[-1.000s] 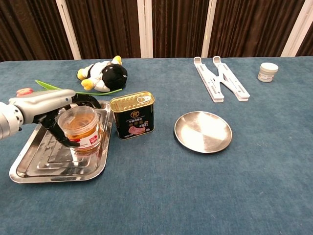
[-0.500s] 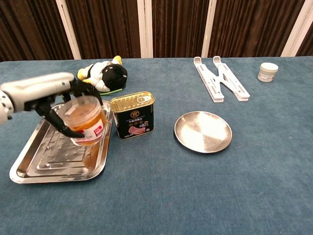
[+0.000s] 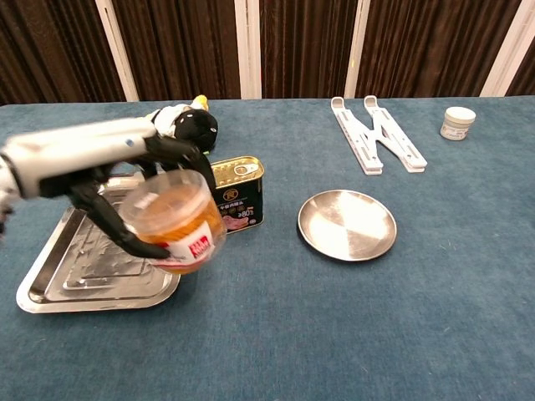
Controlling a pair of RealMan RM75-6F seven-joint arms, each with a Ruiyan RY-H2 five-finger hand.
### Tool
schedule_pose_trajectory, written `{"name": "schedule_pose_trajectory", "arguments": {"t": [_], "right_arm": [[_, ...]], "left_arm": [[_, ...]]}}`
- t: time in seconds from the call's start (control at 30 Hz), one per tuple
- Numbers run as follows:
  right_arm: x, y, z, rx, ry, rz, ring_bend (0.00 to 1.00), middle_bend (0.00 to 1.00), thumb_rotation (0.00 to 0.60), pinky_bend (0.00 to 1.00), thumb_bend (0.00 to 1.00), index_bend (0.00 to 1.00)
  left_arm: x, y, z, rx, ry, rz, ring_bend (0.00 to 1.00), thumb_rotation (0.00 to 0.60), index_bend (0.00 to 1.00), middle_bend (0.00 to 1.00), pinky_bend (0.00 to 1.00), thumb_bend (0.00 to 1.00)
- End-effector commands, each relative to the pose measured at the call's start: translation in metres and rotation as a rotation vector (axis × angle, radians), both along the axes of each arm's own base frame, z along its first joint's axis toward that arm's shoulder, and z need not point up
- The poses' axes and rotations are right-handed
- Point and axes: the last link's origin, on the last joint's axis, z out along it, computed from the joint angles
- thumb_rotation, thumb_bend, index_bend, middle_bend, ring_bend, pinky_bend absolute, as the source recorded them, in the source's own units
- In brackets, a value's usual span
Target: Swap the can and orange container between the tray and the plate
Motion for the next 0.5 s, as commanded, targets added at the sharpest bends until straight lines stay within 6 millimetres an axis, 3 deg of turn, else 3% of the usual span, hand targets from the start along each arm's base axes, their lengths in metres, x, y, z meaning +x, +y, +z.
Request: {"name": "schedule_pose_trajectory", "arguments": {"t": [0.03,0.3,0.5], "right_arm": [[-0.001,-0.001,0.000,0.002,-0.001,-0.004,0.00,0.00,0.600,0.00,0.08,0.00],[-0.003,-0.002,-0.001,0.000,-0.001,-0.017,0.00,0.00,0.600,0.00,0.08,0.00],[-0.003,-0.001,-0.002,0.004,-0.004,-0.025,0.00,0.00,0.600,0.00,0.08,0.00]], "left_arm": [[0.003,0.009,-0.035,0.033,0.019,-0.042,0.38,0.600,0.42,0.43,0.46,0.41],[0.008,0.018,-0.058,0.022,-0.048,-0.062,0.36,0.600,0.41,0.42,0.45,0.35],[0.008,0.019,-0.060,-0.021,-0.009,-0.060,0.17,0.600,0.31,0.23,0.35,0.11]]}}
